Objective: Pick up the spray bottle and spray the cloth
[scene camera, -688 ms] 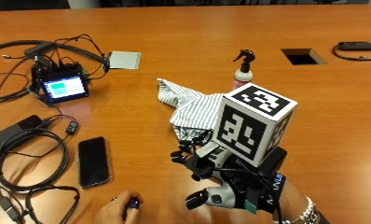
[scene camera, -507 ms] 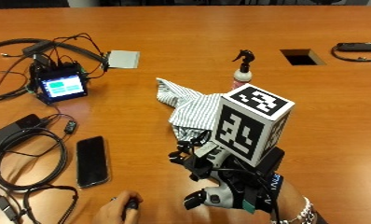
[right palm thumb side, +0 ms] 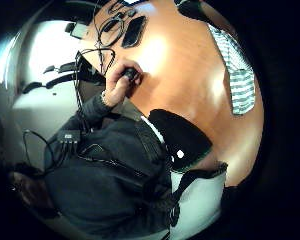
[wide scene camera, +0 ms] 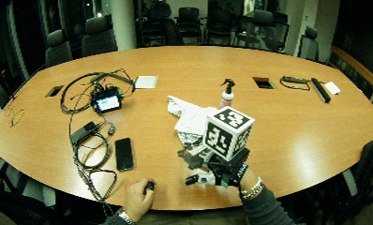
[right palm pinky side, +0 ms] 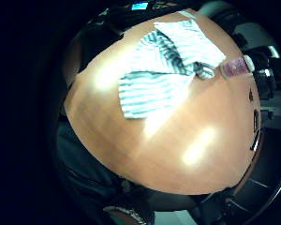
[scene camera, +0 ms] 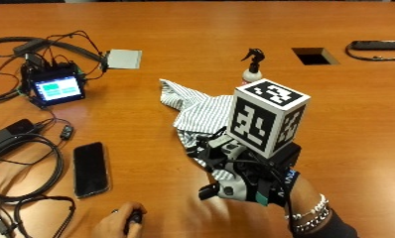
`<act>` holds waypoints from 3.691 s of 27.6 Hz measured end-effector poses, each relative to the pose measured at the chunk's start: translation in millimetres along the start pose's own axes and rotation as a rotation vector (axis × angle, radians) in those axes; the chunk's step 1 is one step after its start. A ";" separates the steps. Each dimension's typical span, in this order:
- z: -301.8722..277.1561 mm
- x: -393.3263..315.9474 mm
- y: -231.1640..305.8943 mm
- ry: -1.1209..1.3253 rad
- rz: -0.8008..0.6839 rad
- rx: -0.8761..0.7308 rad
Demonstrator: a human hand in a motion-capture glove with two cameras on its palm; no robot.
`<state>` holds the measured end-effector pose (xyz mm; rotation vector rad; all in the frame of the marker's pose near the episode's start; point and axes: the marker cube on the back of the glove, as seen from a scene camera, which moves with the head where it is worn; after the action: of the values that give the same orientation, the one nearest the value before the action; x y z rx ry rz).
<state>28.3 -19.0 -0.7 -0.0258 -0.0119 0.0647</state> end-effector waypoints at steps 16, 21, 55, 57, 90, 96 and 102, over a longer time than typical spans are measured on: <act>-14.8 106.0 -17.9 -0.051 0.335 0.098; -18.2 147.6 -27.3 -0.154 0.468 0.215; 16.9 197.3 -84.8 -0.613 0.502 0.970; 11.3 191.9 -89.2 -0.588 0.451 1.048; 32.7 201.7 -66.3 -0.627 0.228 0.761; -10.3 168.1 -69.3 -0.612 0.088 0.467; -14.4 140.8 -69.3 -0.522 0.066 0.097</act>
<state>173.5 -79.4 -11.8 0.0879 -0.5294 0.1365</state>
